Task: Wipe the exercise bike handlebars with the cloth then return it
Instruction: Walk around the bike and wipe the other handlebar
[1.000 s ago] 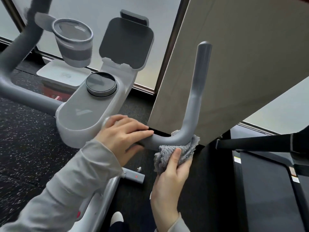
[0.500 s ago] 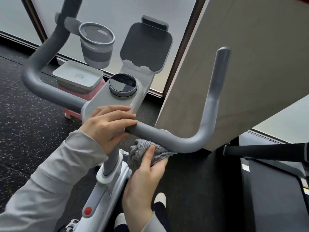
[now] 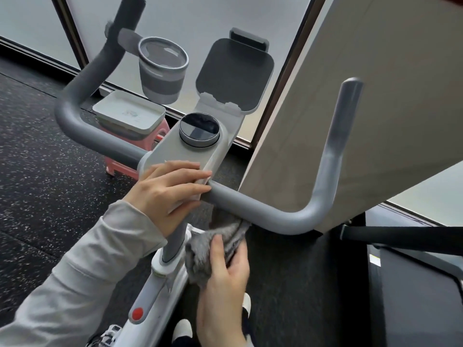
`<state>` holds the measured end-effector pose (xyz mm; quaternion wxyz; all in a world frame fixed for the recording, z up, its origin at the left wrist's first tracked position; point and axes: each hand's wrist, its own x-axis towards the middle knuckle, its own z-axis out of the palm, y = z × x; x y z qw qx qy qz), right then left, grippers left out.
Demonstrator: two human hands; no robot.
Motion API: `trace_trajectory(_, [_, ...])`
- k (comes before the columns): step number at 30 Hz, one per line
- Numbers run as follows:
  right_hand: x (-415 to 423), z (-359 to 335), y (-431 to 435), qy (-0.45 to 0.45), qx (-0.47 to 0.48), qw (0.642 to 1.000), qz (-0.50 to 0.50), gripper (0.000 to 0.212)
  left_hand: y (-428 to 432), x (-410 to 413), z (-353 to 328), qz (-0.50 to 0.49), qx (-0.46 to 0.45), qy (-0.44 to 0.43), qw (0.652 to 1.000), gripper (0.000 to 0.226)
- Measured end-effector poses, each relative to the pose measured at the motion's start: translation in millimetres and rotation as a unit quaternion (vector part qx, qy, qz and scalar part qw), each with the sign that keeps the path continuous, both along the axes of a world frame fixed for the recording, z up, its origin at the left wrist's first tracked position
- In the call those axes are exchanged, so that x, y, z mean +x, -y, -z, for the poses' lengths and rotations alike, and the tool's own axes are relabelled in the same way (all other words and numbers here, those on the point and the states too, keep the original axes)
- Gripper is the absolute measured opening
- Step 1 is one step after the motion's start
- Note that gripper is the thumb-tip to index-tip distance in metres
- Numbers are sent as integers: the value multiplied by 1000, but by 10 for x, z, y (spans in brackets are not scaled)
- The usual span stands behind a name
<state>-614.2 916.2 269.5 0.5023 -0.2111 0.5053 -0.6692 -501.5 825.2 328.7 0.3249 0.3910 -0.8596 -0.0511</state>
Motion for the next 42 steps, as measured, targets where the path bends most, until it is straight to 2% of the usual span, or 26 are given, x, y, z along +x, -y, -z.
trace_trajectory(3, [-285,-83,-353,-62,18,998,3,52,-8,-42,-1,-20,-22,0,1000,27])
trace_trajectory(7, [-724,-444,-509,-252,-25,966,46,35,12,-81,-5,-32,-16,11,999,31])
trace_trajectory(10, [-1003,-767,-216,-370,-78,925,31,37,22,-100,-11,-46,-10,10,999,32])
trace_trajectory(14, [-1021,-1048,502,-514,-69,849,-98,29,-2,-117,-9,-69,6,2,998,32])
trace_trajectory(18, [-725,-1014,1065,-589,28,765,-259,23,-3,-99,14,-81,14,-11,997,33])
trace_trajectory(19, [-678,-995,1135,-598,54,744,-294,23,-4,-96,23,-83,14,-14,996,33])
trace_trajectory(21, [-651,-989,1193,-583,82,729,-348,19,-4,-95,39,-86,18,-19,996,32])
trace_trajectory(24, [-704,-1036,1206,-572,77,715,-395,18,5,-105,43,-84,20,-22,996,31])
trace_trajectory(30, [-871,-1172,1246,-620,57,644,-445,20,20,-139,31,-90,31,-26,995,33])
trace_trajectory(36, [-1282,-1216,1211,-695,18,534,-481,17,11,-290,-13,-104,15,-14,994,37])
trace_trajectory(42, [-1638,-1262,1184,-748,-50,410,-520,15,-9,-752,-43,-9,41,3,999,38])
